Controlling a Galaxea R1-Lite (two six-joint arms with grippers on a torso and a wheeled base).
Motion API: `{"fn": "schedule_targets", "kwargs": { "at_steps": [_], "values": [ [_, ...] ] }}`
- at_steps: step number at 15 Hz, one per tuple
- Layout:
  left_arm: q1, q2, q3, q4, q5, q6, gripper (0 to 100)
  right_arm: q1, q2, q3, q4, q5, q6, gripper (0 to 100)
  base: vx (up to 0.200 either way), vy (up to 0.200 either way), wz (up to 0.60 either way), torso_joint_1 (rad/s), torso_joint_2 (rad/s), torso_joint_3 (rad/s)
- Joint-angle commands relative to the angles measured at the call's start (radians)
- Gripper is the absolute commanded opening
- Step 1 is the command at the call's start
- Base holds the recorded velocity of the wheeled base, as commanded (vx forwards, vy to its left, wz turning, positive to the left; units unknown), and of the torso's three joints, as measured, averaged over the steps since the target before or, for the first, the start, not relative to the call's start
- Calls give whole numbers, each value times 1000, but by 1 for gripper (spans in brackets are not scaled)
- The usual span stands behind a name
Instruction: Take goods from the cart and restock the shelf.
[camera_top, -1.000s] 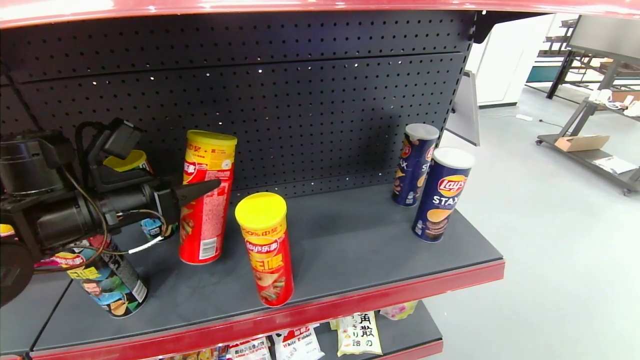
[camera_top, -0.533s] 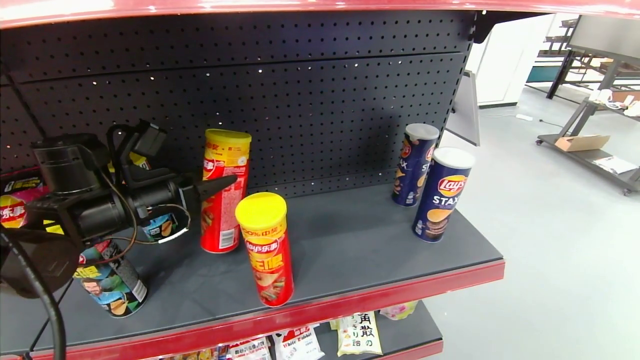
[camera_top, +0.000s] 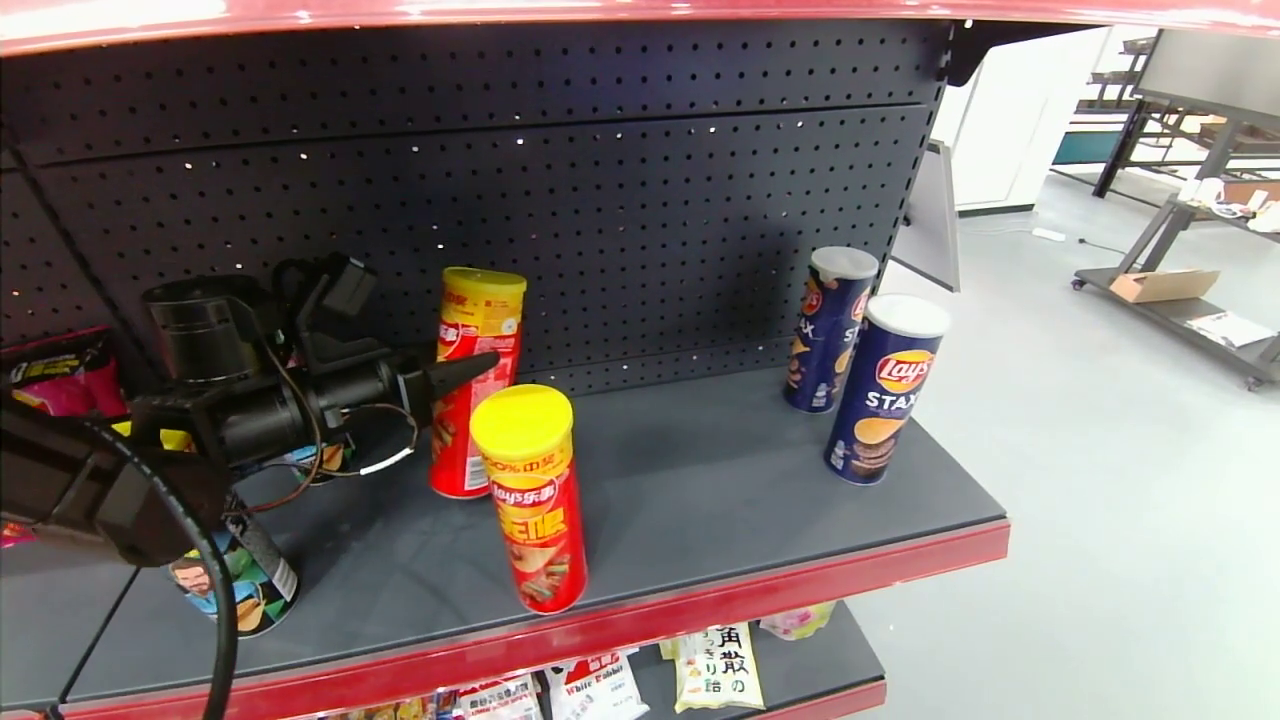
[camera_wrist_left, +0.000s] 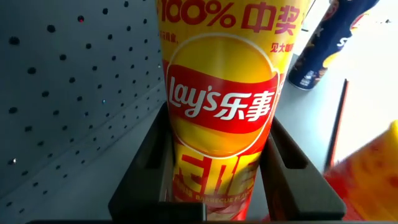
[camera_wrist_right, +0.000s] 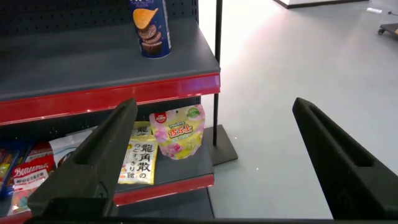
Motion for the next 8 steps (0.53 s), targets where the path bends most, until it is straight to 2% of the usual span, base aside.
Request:
{"fn": "schedule_targets", "kwargs": {
  "at_steps": [1,3,5,8],
  "values": [
    [0,8,-7,3,0,0,0,1,1,0,0,0,0,100,0,0,0,0,0,0],
    [-3,-11,-4,11,0,-2,0,1,1,0,0,0,0,100,0,0,0,0,0,0],
    [-15,-12,-21,13,0,-22,0,1,1,0,0,0,0,100,0,0,0,0,0,0],
    [-17,-5,-44,14,0,-22,0,1,1,0,0,0,0,100,0,0,0,0,0,0]
  ]
}}
